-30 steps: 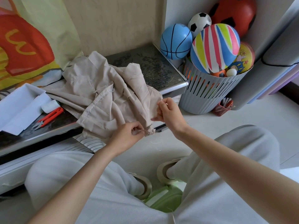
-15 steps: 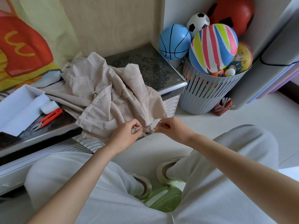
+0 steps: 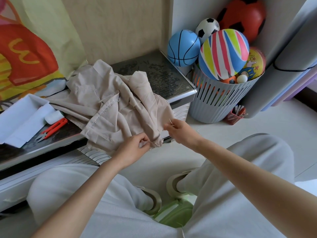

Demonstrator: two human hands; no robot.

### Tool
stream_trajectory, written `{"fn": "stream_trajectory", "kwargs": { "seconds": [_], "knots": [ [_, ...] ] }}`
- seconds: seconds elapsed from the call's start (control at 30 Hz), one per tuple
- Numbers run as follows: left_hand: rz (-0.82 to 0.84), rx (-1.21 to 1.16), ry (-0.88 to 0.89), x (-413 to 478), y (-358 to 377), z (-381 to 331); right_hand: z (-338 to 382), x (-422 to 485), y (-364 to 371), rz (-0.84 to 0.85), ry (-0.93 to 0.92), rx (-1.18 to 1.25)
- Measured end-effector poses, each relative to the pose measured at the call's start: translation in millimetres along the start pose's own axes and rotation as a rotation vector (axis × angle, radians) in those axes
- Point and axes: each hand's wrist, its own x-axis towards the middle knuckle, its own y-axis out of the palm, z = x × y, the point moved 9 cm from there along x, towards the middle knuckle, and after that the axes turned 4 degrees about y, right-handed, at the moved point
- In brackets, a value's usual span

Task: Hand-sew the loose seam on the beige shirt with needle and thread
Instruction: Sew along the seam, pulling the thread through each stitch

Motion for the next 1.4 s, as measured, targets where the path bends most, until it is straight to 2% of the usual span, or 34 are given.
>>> {"fn": "stream_trajectory", "kwargs": {
  "seconds": [0.1, 0.2, 0.3, 0.47, 0.6, 0.7, 0.8, 0.9, 1.03, 1.27, 1.4],
  "knots": [
    [-0.01, 0.008, -0.01, 0, -2, -1, -5, -2, 3, 0.034, -0.043, -0.374],
    [-0.017, 0.011, -0.02, -1, -2, -1, -9, -4, 13, 0.112, -0.069, -0.404],
    [-0.018, 0.002, -0.021, -1, -2, 1, -7, -4, 13, 0.108, -0.07, -0.225],
    [0.009, 0.02, -0.031, -2, 1, 1, -2, -2, 0, 0.086, 0.03, 0.356],
    [0.036, 0.039, -0.03, -2, 3, 2, 6, -2, 4, 0.136, 0.039, 0.548],
    [0.032, 0.043, -0.025, -2, 2, 0, 5, -1, -2, 0.033, 0.03, 0.43],
    [0.015, 0.028, -0.024, -3, 1, 0, 1, 2, -5, -0.042, -0.015, 0.018],
    [0.012, 0.012, -0.017, -3, 0, -2, -1, -1, 9, 0.003, -0.069, -0.275],
    [0.006, -0.027, 0.016, -4, -2, -8, -10, -1, 29, 0.106, -0.057, -0.423],
    [0.019, -0.056, 0.023, -4, -1, -4, 6, 1, 18, 0.02, -0.097, -0.321],
    [0.043, -0.038, 0.015, -5, 3, -2, 7, 3, 11, 0.011, -0.098, -0.117]
  ]
}}
